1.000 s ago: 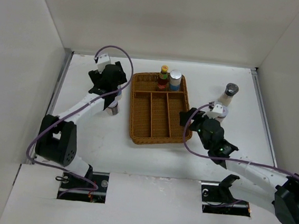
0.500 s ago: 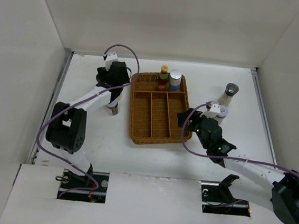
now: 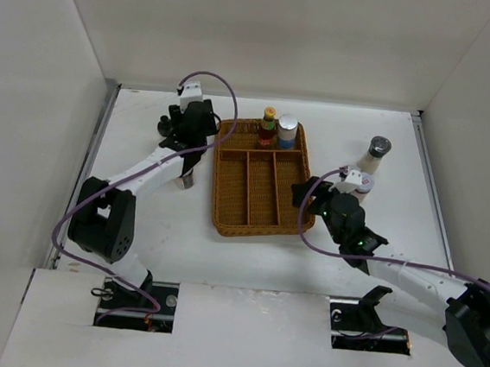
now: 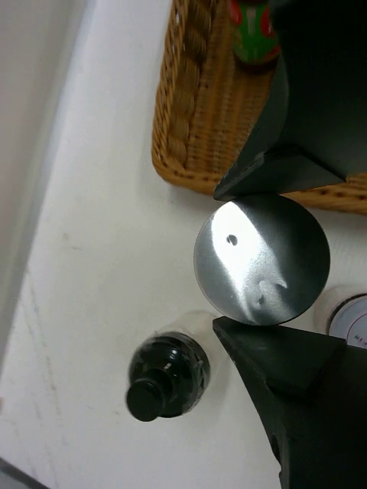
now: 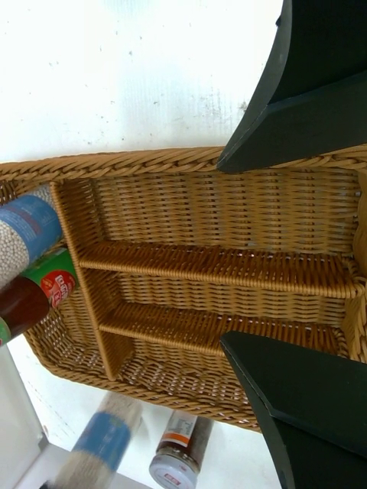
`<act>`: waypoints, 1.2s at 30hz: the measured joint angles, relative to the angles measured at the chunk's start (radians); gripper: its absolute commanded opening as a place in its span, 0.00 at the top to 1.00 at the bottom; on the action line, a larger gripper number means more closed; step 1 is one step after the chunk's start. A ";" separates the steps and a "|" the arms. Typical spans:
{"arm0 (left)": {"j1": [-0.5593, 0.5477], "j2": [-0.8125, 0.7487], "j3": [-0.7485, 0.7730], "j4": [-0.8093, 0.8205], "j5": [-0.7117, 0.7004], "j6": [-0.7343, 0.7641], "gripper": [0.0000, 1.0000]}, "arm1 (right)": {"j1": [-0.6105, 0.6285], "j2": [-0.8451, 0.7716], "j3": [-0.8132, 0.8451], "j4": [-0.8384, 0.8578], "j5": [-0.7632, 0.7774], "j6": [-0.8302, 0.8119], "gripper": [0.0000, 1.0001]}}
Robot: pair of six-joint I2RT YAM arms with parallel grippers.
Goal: Organize the condiment bottles
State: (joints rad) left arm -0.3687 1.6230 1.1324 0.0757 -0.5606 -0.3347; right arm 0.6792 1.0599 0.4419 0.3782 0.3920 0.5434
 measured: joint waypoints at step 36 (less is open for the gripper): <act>-0.155 0.293 0.174 0.302 0.005 0.092 0.11 | -0.031 -0.038 -0.019 0.029 0.000 0.007 0.05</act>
State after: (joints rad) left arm -0.5240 1.9163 1.3064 0.3775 -0.5552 -0.2428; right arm 0.6479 1.0218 0.4232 0.4076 0.3920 0.5507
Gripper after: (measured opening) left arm 0.864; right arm 0.951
